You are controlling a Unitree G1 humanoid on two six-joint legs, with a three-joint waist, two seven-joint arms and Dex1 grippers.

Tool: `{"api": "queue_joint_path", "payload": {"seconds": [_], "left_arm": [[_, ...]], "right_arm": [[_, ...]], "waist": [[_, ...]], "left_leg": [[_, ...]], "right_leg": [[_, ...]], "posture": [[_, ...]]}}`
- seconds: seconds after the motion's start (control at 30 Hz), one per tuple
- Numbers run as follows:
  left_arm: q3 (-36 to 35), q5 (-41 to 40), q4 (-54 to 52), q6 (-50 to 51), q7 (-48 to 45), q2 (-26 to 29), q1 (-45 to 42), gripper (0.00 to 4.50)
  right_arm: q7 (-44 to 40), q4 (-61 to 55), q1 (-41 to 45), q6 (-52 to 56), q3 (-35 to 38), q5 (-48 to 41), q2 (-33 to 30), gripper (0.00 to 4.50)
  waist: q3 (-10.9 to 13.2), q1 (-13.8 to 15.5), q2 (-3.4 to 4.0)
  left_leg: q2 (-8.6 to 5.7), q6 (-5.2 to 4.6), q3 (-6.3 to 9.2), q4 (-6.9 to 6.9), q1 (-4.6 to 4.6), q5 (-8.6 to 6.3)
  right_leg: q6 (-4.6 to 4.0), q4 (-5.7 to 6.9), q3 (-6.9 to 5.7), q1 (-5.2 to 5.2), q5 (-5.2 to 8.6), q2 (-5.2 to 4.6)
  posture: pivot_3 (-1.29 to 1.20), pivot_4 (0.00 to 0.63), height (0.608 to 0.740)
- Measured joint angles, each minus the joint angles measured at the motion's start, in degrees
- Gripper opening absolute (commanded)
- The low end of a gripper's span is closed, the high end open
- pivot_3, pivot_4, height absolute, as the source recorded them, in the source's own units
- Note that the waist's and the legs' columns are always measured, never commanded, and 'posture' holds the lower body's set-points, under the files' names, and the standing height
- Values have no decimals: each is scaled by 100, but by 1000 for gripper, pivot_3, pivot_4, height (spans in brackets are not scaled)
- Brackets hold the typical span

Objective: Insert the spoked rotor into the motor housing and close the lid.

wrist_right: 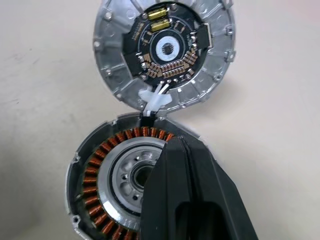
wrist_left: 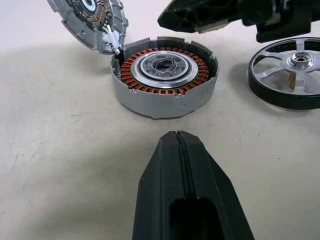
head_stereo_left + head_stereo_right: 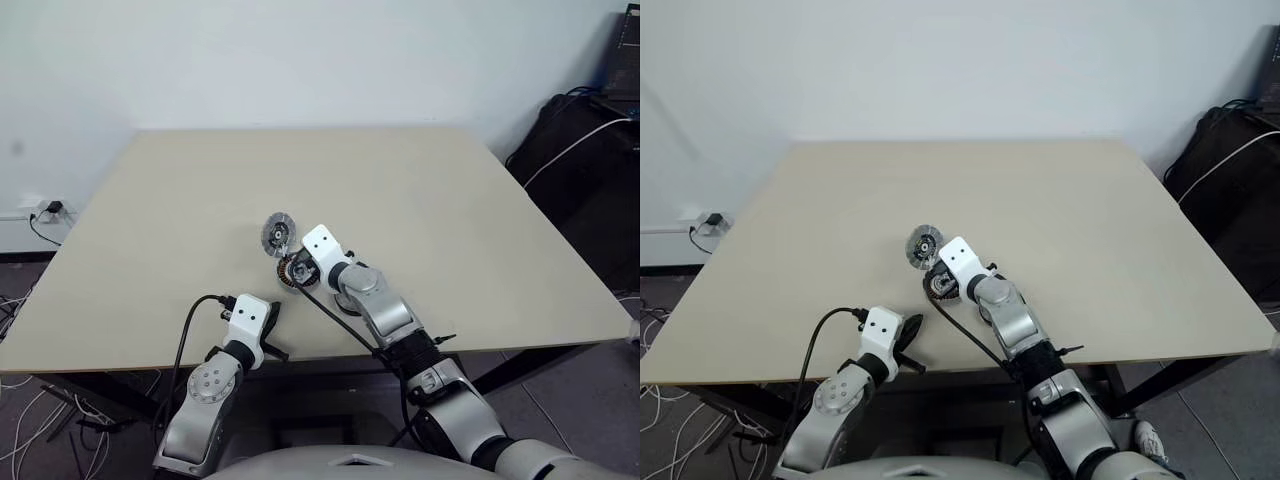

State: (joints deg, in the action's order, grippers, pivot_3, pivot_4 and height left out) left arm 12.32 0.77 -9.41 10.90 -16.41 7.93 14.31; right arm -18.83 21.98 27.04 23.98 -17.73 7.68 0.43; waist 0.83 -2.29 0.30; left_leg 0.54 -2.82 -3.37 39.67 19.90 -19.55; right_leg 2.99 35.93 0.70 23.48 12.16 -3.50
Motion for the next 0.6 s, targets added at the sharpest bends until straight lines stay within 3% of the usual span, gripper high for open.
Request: {"api": "queue_joint_path", "payload": {"seconds": [0.3, 0.6], "left_arm": [[-5, -1, 0, 1, 9, -3, 22, 0], [-16, -25, 0, 3, 10, -9, 35, 0]], "right_arm": [[32, 638, 245, -242, -100, 90, 160, 17], [6, 932, 232, -368, -94, 155, -90, 17]], "waist": [[0, 2, 0], [-3, -2, 3]], "left_leg": [[2, 0, 0, 0, 0, 0], [3, 1, 0, 0, -8, 1]], "right_leg": [[0, 0, 0, -1, 0, -1], [0, 1, 1, -9, 0, -1]], "posture": [[0, 0, 740], [0, 0, 740]]}}
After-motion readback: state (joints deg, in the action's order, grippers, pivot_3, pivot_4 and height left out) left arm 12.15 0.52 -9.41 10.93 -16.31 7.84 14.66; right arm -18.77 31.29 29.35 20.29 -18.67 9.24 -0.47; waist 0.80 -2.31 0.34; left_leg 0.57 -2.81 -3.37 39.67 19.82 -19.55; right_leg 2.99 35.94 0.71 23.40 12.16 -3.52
